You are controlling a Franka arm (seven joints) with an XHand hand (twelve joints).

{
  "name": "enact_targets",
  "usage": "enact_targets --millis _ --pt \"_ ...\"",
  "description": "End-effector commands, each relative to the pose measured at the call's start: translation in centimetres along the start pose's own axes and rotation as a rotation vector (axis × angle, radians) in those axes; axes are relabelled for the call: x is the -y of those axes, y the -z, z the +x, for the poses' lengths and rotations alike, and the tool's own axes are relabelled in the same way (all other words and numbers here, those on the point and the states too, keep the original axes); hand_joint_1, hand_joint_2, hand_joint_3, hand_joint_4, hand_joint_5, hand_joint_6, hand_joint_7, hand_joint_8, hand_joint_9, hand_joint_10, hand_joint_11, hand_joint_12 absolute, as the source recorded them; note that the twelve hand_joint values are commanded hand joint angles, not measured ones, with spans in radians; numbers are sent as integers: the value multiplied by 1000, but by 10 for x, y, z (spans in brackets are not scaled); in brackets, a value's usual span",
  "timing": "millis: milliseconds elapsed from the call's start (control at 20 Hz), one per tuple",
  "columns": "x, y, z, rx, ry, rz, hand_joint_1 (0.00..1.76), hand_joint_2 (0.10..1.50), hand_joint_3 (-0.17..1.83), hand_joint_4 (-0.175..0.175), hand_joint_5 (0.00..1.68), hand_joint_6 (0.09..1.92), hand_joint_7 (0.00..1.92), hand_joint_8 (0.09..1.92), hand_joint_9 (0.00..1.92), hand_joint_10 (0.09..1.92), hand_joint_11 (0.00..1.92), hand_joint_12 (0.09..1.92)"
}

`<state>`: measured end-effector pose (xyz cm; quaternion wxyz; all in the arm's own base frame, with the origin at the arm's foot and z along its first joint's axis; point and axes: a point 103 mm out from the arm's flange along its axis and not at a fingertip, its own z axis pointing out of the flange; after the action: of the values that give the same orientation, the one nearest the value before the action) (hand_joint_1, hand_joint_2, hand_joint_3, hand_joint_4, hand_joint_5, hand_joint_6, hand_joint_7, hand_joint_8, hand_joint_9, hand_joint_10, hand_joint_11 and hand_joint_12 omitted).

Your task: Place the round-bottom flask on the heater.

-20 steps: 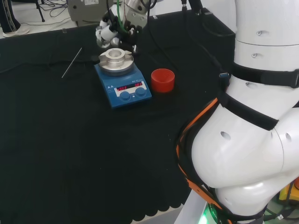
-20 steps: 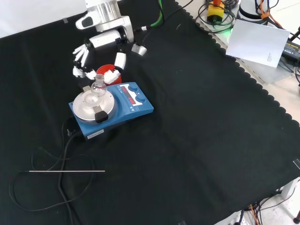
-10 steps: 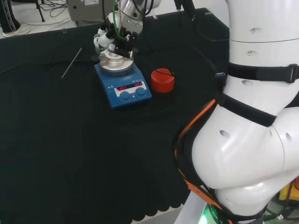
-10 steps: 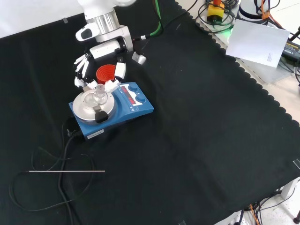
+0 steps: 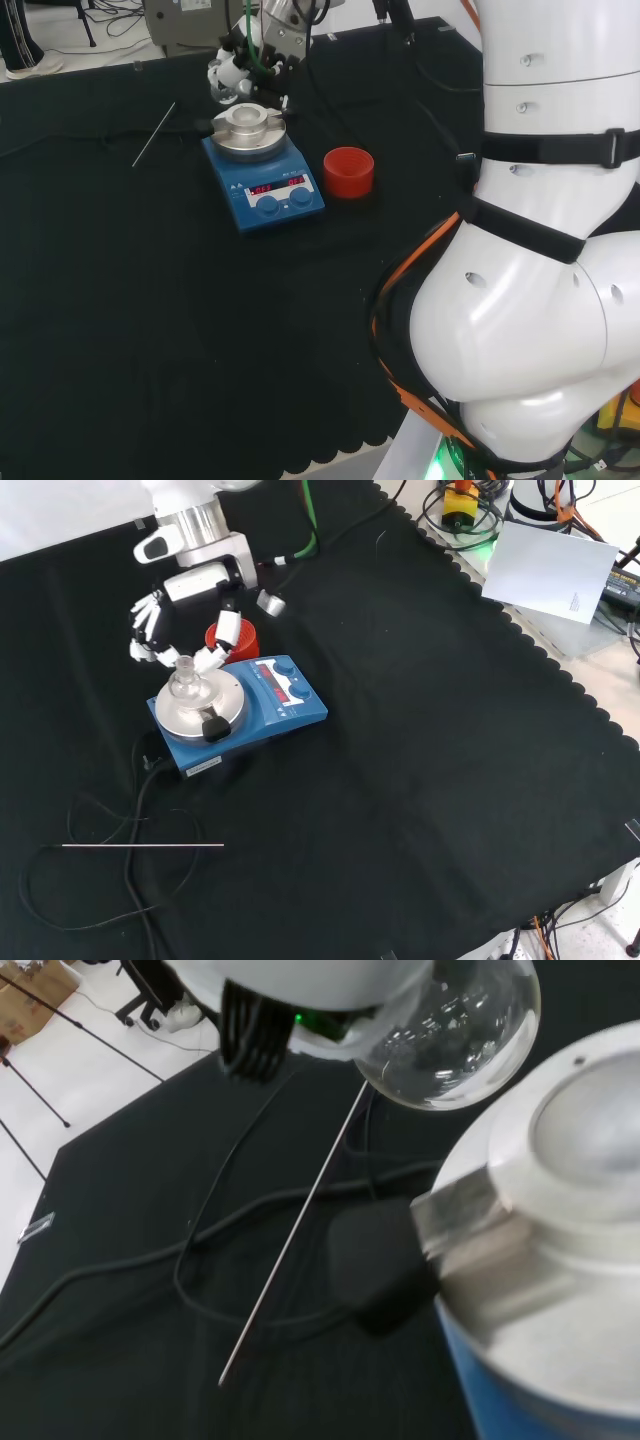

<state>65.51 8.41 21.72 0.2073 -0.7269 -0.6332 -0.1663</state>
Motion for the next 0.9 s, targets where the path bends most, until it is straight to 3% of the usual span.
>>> enact_targets --millis 50,450,600,900 --pt "-13 8 -24 8 -31 1 1105 642 908 52 1055 1170 489 650 642 607 193 1329" --pt "-15 6 -37 9 -57 7 1105 641 908 54 1055 1170 490 648 643 606 193 1330" --pt "-3 -4 -28 23 -58 -3 1105 641 908 54 1055 1170 491 648 643 605 193 1330" --pt "-9 4 -45 15 -72 12 1105 641 908 55 1055 1169 492 648 643 605 193 1330"
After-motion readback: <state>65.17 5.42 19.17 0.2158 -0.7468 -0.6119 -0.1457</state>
